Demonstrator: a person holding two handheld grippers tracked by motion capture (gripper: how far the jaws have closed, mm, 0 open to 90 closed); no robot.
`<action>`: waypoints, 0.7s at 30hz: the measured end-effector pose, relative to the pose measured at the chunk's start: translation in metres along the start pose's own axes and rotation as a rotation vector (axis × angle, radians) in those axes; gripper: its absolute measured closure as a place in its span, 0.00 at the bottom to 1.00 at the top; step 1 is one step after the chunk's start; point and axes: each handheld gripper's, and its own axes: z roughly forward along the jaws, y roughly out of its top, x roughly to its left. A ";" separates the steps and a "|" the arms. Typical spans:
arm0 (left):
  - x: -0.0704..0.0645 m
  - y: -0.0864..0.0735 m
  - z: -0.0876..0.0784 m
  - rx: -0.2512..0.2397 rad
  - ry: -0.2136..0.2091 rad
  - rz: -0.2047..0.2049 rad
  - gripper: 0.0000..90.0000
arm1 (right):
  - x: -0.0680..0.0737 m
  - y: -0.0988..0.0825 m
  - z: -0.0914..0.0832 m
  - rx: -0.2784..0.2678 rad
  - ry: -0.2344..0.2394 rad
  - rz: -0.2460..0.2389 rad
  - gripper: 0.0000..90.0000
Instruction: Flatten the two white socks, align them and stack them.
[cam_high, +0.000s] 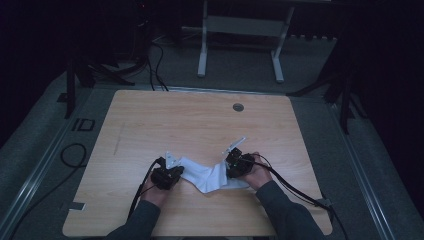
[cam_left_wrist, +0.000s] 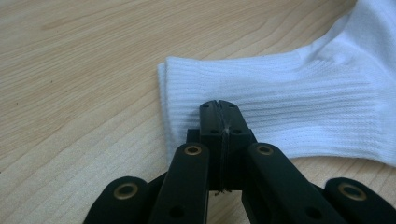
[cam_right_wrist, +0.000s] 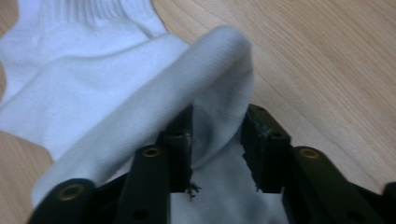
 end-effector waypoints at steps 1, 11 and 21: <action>0.000 0.000 0.000 -0.001 -0.002 -0.002 1.00 | 0.000 0.000 0.000 -0.001 0.006 0.000 0.76; 0.000 0.000 0.001 -0.004 -0.002 -0.009 1.00 | 0.003 0.000 -0.006 -0.011 0.004 -0.028 0.97; 0.000 -0.001 0.001 -0.005 -0.001 -0.010 1.00 | 0.005 -0.001 -0.016 -0.031 -0.013 -0.038 0.97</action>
